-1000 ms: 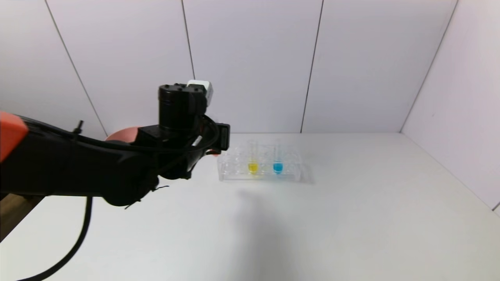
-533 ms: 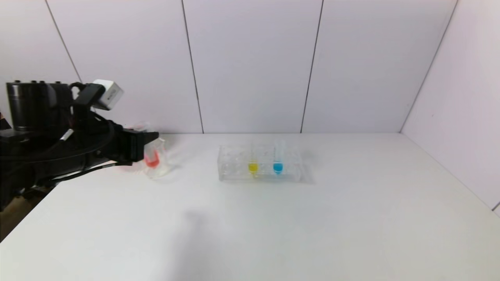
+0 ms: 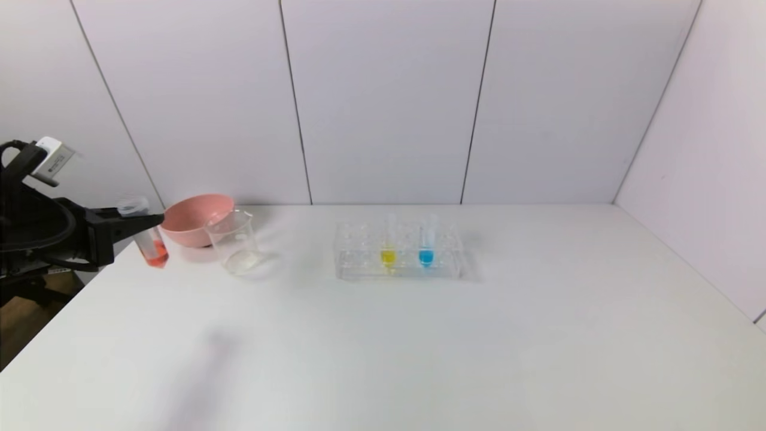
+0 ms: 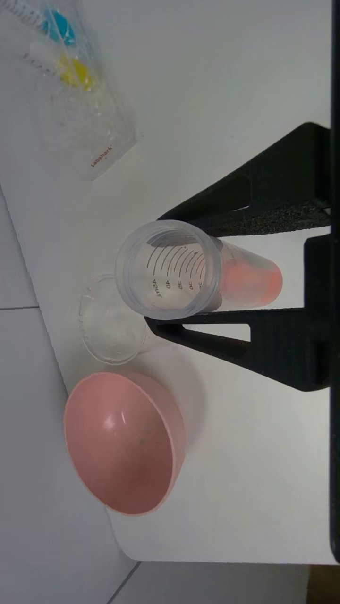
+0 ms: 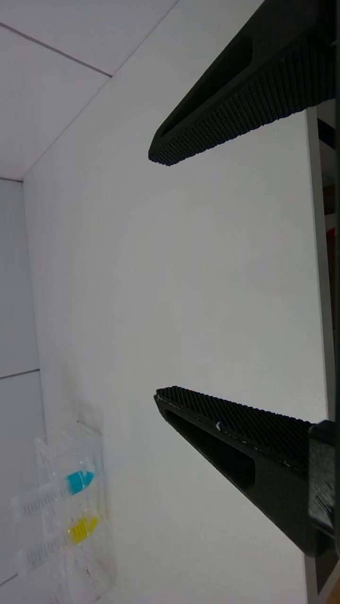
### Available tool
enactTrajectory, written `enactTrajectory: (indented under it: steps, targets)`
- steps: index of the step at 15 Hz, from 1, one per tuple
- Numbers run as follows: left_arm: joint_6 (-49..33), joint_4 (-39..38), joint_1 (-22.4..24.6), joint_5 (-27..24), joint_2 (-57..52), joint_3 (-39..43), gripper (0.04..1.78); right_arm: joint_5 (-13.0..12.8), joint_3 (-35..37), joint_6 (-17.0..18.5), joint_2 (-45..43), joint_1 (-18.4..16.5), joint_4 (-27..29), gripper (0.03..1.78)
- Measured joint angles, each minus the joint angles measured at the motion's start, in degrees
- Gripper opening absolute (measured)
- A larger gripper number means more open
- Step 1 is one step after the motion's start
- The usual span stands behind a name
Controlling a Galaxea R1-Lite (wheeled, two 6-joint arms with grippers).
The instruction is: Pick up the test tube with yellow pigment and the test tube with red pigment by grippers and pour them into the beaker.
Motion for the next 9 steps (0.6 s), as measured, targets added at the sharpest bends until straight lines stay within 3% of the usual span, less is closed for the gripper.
enactTrajectory:
  steps: [3, 9]
  targets:
    - [7.6, 7.8, 1.5, -0.7, 4.8, -7.4, 0.45, 0.0, 0.0, 0.0, 0.0, 0.0, 0.0, 1.71]
    - [18.2, 31.3, 0.8, 0.7, 15.1, -29.1, 0.45, 0.0, 0.0, 0.0, 0.0, 0.0, 0.0, 1.71]
